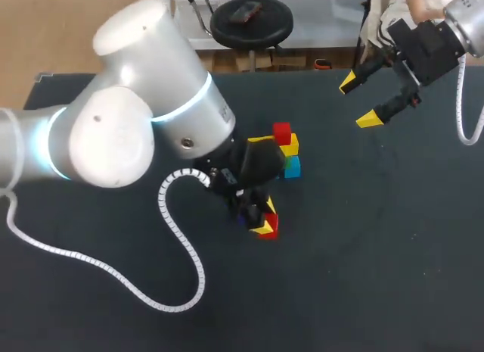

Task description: Place the blue cubes, place green cubes on the blue cubes, place the yellow cubes on the green cubes, then place the red cubes on the yellow cubes, and place purple cube on the red cubes.

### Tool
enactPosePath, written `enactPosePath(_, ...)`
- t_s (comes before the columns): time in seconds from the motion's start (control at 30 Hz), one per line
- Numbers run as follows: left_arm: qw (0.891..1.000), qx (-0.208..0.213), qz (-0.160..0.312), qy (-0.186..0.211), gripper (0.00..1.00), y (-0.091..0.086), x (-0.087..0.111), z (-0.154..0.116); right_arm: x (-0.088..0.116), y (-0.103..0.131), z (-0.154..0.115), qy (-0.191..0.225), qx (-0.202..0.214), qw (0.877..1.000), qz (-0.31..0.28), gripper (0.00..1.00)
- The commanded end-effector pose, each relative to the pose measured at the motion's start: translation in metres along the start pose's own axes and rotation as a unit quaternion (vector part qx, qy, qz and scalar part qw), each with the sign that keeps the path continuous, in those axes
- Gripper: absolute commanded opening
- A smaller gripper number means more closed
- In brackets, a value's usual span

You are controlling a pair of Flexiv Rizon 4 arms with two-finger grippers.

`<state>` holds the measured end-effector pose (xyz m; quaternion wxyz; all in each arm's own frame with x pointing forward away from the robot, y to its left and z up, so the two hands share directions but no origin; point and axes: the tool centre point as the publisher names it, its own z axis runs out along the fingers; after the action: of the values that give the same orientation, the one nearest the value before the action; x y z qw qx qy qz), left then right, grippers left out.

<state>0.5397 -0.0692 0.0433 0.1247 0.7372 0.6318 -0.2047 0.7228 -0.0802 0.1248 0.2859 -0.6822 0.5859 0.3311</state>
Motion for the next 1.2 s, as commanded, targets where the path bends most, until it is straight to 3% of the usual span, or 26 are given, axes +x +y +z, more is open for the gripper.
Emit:
enactPosePath(0.03, 0.999, -0.030, -0.012, 0.014, 0.00, -0.017, -0.001, -0.021, 0.000, 0.000, 0.000, 0.000, 0.001, 1.000, 0.000, 1.00)
enactPosePath(0.1, 0.999, -0.029, -0.008, 0.015, 0.00, -0.019, 0.000, -0.027, 0.000, 0.000, 0.000, 0.000, 0.001, 1.000, 0.000, 1.00)
enactPosePath(0.37, 0.996, -0.048, -0.073, 0.002, 0.00, -0.018, 0.009, -0.048, 0.000, 0.000, 0.000, 0.000, 0.001, 1.000, 0.000, 1.00)
enactPosePath(0.7, 0.994, -0.062, -0.091, -0.011, 0.00, -0.006, 0.016, -0.074, 0.000, 0.000, 0.000, 0.000, 0.001, 1.000, 0.000, 1.00)
enactPosePath(1.03, 0.998, -0.053, -0.036, 0.019, 0.00, 0.004, 0.005, -0.086, 0.000, 0.000, 0.000, 0.000, 0.001, 1.000, 0.000, 1.00)
enactPosePath(1.2, 0.998, -0.056, -0.031, 0.021, 0.00, 0.005, 0.004, -0.086, 0.000, 0.000, 0.000, 0.000, 0.001, 1.000, 0.000, 1.00)
